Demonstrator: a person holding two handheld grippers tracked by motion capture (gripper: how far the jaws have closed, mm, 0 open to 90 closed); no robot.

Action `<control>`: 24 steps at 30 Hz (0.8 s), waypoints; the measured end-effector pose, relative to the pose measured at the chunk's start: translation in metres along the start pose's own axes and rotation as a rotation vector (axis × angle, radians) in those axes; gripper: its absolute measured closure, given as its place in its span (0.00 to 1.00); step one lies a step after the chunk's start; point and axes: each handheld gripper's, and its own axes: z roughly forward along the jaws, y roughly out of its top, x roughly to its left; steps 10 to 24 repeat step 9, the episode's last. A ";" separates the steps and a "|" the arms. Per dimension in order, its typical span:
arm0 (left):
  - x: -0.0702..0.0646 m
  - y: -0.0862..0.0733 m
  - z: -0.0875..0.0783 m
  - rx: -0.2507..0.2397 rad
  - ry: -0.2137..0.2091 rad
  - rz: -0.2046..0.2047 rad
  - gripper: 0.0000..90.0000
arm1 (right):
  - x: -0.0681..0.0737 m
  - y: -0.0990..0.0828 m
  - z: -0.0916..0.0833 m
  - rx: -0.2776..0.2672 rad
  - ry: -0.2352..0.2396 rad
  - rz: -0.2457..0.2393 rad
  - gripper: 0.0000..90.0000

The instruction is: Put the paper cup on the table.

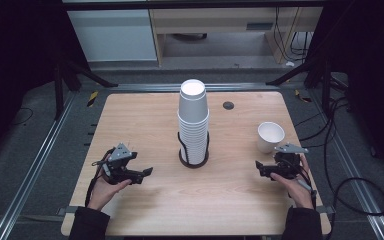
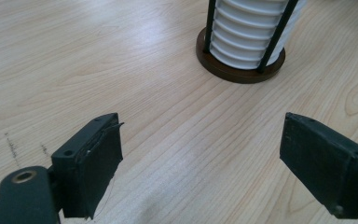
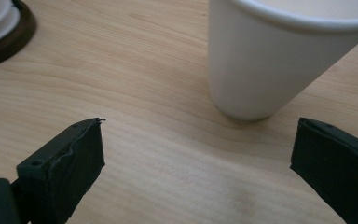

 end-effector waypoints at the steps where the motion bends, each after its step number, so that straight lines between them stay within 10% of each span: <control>1: 0.001 0.000 0.000 0.003 0.006 -0.002 0.14 | 0.001 -0.002 -0.002 -0.009 0.004 -0.004 0.03; 9: 0.011 -0.011 0.012 0.108 0.162 -0.013 0.15 | 0.013 -0.018 -0.018 -0.048 0.022 -0.035 0.02; 24: 0.011 -0.011 0.012 0.108 0.162 -0.013 0.15 | 0.013 -0.018 -0.018 -0.048 0.022 -0.035 0.02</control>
